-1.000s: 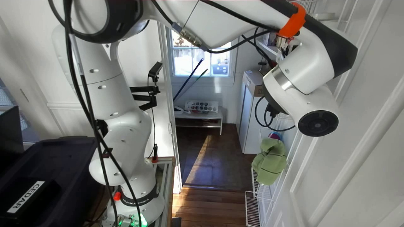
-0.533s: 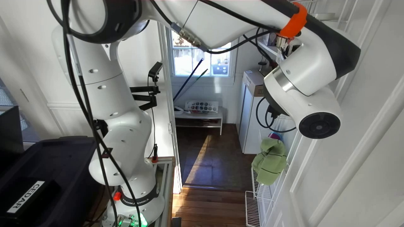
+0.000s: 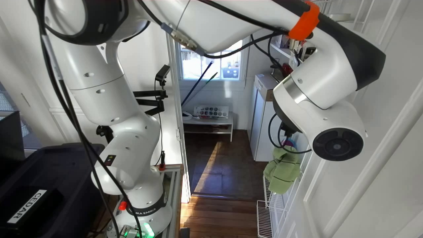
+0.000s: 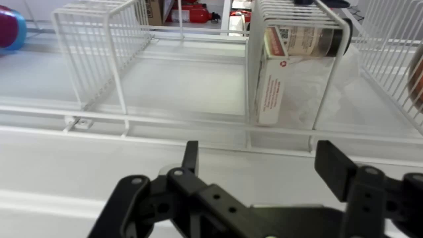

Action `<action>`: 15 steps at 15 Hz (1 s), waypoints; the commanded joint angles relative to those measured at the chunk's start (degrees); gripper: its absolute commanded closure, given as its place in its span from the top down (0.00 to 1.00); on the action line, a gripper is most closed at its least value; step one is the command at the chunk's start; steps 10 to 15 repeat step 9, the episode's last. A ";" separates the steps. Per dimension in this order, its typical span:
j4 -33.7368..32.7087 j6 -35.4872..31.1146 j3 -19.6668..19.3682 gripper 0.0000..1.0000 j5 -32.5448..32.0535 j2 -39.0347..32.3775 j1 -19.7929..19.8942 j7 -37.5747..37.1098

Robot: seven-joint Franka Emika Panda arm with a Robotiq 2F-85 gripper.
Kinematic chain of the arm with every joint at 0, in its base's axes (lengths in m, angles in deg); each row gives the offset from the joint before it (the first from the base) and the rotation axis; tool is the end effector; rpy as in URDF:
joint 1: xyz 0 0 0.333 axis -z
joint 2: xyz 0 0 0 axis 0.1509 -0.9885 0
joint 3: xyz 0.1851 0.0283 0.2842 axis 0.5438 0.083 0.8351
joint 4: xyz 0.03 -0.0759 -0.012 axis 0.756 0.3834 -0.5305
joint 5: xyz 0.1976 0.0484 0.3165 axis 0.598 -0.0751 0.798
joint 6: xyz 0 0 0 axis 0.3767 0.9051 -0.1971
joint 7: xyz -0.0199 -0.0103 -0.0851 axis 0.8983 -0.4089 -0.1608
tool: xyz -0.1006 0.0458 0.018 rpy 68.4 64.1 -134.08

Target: Remove the playing cards deck case from the second top rack and move into onto the top rack of the pantry door rack

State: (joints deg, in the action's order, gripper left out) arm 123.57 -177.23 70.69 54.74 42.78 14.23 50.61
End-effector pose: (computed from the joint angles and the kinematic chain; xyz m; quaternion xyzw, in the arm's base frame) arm 0.4891 -0.0147 0.4832 -0.7222 0.1884 -0.2074 0.6324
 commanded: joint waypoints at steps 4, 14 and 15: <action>7.94 -7.52 -0.87 1.00 -17.83 12.20 4.15 -2.29; 7.69 -9.02 -1.91 1.00 -22.23 12.93 3.94 -1.70; 7.69 -9.02 -1.91 1.00 -22.23 12.93 3.94 -1.70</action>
